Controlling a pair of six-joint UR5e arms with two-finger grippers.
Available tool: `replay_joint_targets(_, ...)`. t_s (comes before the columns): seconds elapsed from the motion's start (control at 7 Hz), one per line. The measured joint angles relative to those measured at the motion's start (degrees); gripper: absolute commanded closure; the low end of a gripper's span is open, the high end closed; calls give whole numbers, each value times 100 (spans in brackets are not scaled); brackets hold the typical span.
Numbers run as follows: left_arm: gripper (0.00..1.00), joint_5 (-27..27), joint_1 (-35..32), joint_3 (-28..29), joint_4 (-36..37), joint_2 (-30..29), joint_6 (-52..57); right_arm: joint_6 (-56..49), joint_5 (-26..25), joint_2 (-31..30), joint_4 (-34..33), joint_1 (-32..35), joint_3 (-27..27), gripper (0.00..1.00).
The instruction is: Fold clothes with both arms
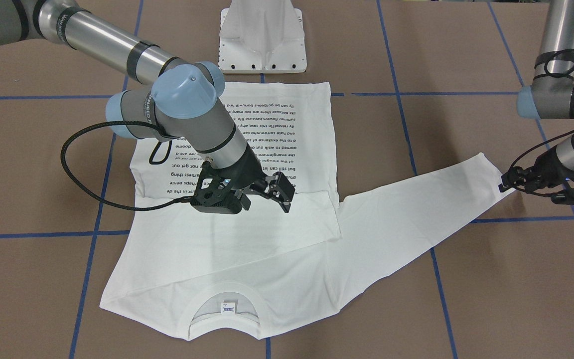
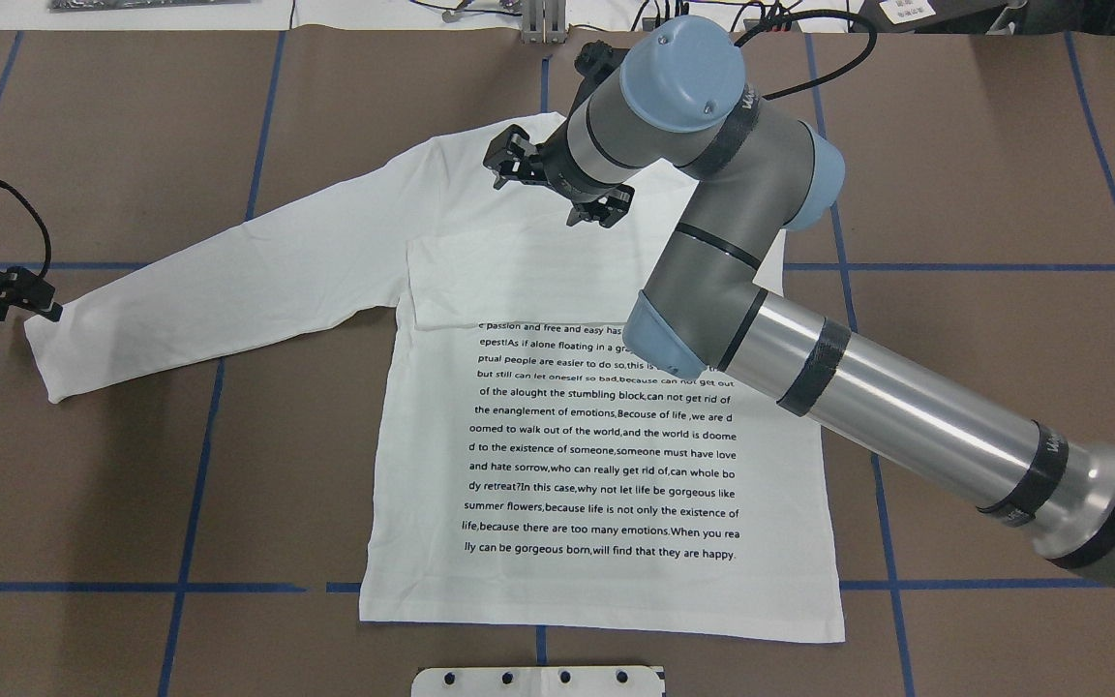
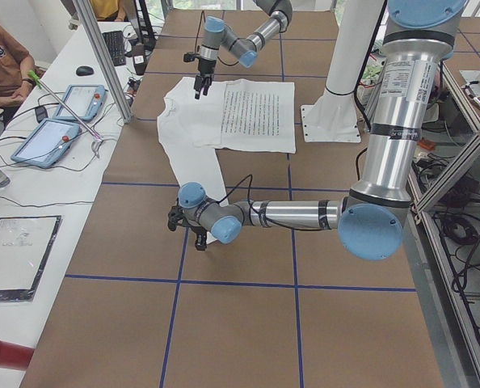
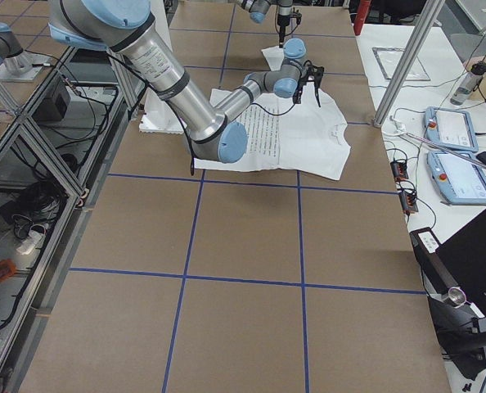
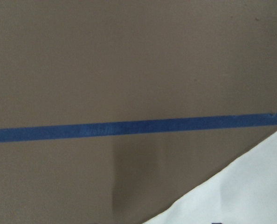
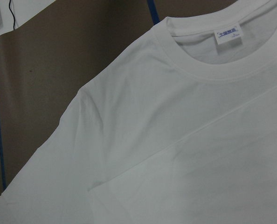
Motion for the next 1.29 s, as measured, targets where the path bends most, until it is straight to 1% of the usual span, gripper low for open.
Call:
replay_joint_targets(0.14, 67, -2, 2, 33, -2, 3, -8, -2, 1, -17, -9, 3, 49, 1)
replay_joint_targets(0.29, 82, -1, 3, 43, -5, 18, -28, 3, -3, -24, -10, 4, 71, 1)
replay_joint_targets(0.43, 100, 1, 0, 34, -9, 44, -92, 24, -4, -24, -8, 4, 77, 1)
replay_joint_targets(0.86, 100, 6, -1, -54, -95, 69, -316, 65, -4, -48, 1, 8, 83, 1)
replay_joint_targets(1.0, 100, -23, -2, -245, -79, 75, -360, 64, 20, -112, 12, 23, 134, 1)
replay_joint_targets(1.14, 100, -137, -3, -548, -43, 73, -432, 44, 64, -398, 25, 82, 391, 1)
replay_joint_targets(1.29, 100, -288, -4, -864, -25, 46, -581, -10, 92, -887, 38, 191, 823, 1)
